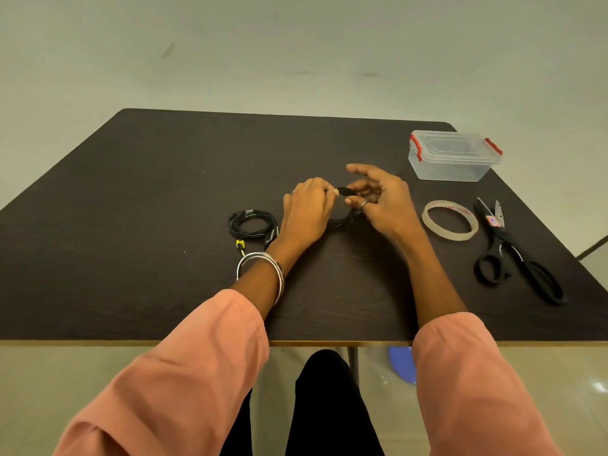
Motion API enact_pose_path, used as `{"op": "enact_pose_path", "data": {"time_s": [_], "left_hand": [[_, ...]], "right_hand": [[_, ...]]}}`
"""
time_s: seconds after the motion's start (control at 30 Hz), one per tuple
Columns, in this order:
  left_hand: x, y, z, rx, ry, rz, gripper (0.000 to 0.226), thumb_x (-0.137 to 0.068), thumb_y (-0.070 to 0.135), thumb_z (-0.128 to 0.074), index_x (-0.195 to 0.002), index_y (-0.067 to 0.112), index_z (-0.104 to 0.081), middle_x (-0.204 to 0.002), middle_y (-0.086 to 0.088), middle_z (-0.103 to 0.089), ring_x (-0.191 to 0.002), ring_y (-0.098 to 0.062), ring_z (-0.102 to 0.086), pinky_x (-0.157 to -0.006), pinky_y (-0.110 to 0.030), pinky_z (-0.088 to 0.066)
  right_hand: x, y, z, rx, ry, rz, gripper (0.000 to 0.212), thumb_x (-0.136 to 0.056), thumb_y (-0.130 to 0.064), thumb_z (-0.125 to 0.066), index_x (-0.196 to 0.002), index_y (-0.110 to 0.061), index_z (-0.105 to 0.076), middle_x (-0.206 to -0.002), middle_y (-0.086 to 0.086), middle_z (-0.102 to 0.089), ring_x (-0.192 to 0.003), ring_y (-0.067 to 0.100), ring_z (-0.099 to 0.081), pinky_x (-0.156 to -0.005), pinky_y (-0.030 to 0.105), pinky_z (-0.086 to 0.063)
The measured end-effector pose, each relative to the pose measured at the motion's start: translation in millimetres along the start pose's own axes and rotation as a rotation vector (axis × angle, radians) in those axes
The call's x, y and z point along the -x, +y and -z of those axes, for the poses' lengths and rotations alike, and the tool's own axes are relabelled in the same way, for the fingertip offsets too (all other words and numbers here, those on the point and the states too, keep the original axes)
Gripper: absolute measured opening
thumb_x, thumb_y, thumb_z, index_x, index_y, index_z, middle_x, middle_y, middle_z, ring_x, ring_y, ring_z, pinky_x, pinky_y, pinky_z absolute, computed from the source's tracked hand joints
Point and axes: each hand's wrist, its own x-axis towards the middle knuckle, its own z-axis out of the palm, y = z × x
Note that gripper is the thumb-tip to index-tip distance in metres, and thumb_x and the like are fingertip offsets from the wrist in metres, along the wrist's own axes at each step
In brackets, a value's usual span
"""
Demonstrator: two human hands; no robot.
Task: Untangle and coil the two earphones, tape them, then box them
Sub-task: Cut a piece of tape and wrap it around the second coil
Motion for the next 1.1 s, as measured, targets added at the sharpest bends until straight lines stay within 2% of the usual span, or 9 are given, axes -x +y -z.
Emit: {"op": "enact_pose_path", "data": {"time_s": [0.13, 0.3, 0.5, 0.57, 0.6, 0.67, 0.8, 0.97, 1.1], "left_hand": [[-0.5, 0.2, 0.7, -0.021, -0.111, 0.049, 0.025, -0.101, 0.03, -0.035, -0.086, 0.021, -0.052, -0.087, 0.003, -0.058, -0.097, -0.024, -0.055, -0.079, -0.035, -0.023], [-3.4, -1.5, 4.6, 0.118, -0.199, 0.13, 0.031, -0.102, 0.032, -0.035, -0.104, 0.018, -0.062, -0.107, -0.002, -0.066, -0.112, -0.02, -0.052, -0.087, -0.032, -0.017], [-3.4, -1.0, 8.8, 0.288, -0.187, 0.224, 0.025, -0.097, 0.032, -0.048, -0.091, 0.021, -0.069, -0.102, -0.001, -0.07, -0.108, -0.02, -0.055, -0.09, -0.031, -0.016], [-3.2, -2.8, 8.9, 0.361, -0.167, 0.249, 0.024, -0.093, 0.035, -0.055, -0.087, 0.02, -0.073, -0.093, 0.004, -0.072, -0.102, -0.017, -0.06, -0.1, -0.032, -0.02], [-3.6, -4.9, 8.2, 0.412, -0.157, 0.249, 0.022, -0.09, 0.036, -0.059, -0.082, 0.022, -0.074, -0.085, 0.007, -0.073, -0.097, -0.015, -0.063, -0.107, -0.039, -0.027], [-3.2, -7.4, 9.0, 0.488, -0.151, 0.234, 0.018, -0.086, 0.036, -0.065, -0.075, 0.026, -0.074, -0.075, 0.01, -0.072, -0.088, -0.011, -0.067, -0.103, -0.049, -0.04], [0.0, -6.7, 12.1, 0.558, -0.134, 0.206, 0.007, -0.087, 0.022, -0.068, -0.085, 0.024, -0.075, -0.078, 0.005, -0.074, -0.087, -0.01, -0.069, -0.095, -0.043, -0.05], [3.1, -2.6, 15.6, 0.52, -0.097, 0.189, 0.012, -0.084, 0.016, -0.072, -0.095, 0.014, -0.076, -0.086, 0.002, -0.074, -0.086, -0.006, -0.068, -0.085, -0.027, -0.054], [4.2, -0.7, 17.2, 0.45, -0.107, 0.155, 0.015, -0.082, 0.014, -0.073, -0.096, 0.013, -0.076, -0.09, -0.001, -0.075, -0.087, -0.007, -0.067, -0.084, -0.022, -0.054]], "right_hand": [[0.4, 3.9, -0.6, 0.131, 0.003, 0.098, 0.049, -0.08, 0.003, -0.069, -0.125, -0.013, -0.059, -0.101, 0.004, -0.065, -0.085, 0.008, -0.062, -0.077, 0.009, -0.05], [-1.1, 7.8, -3.3, 0.249, 0.021, 0.243, 0.04, -0.075, 0.003, -0.071, -0.112, -0.012, -0.063, -0.103, -0.004, -0.061, -0.087, 0.001, -0.055, -0.075, 0.016, -0.048], [-0.4, 8.4, -1.9, 0.296, 0.035, 0.345, 0.022, -0.073, -0.015, -0.079, -0.094, -0.013, -0.072, -0.09, 0.001, -0.067, -0.075, 0.011, -0.059, -0.069, 0.014, -0.046], [-0.9, 9.2, -1.1, 0.287, 0.05, 0.357, 0.015, -0.076, -0.017, -0.078, -0.09, -0.013, -0.074, -0.086, -0.001, -0.069, -0.075, 0.009, -0.061, -0.069, 0.016, -0.049], [-0.8, 9.9, -1.0, 0.287, 0.057, 0.356, 0.011, -0.077, -0.016, -0.077, -0.088, -0.014, -0.074, -0.084, -0.001, -0.069, -0.074, 0.009, -0.061, -0.068, 0.017, -0.049], [-0.1, 10.3, -1.6, 0.283, 0.07, 0.344, 0.008, -0.079, -0.014, -0.075, -0.086, -0.013, -0.074, -0.082, -0.001, -0.069, -0.071, 0.005, -0.059, -0.066, 0.014, -0.048], [1.7, 8.5, -3.3, 0.206, 0.061, 0.296, 0.005, -0.081, -0.008, -0.072, -0.085, -0.008, -0.07, -0.077, 0.0, -0.068, -0.063, 0.009, -0.059, -0.06, 0.012, -0.044], [4.1, 7.0, -5.4, 0.147, 0.069, 0.217, 0.005, -0.08, -0.012, -0.072, -0.085, -0.01, -0.071, -0.079, -0.001, -0.069, -0.058, 0.019, -0.063, -0.058, 0.032, -0.053], [4.6, 6.7, -4.4, 0.106, 0.1, 0.156, 0.004, -0.079, -0.015, -0.074, -0.083, -0.013, -0.073, -0.084, -0.008, -0.067, -0.06, 0.019, -0.065, -0.059, 0.034, -0.055]]}}
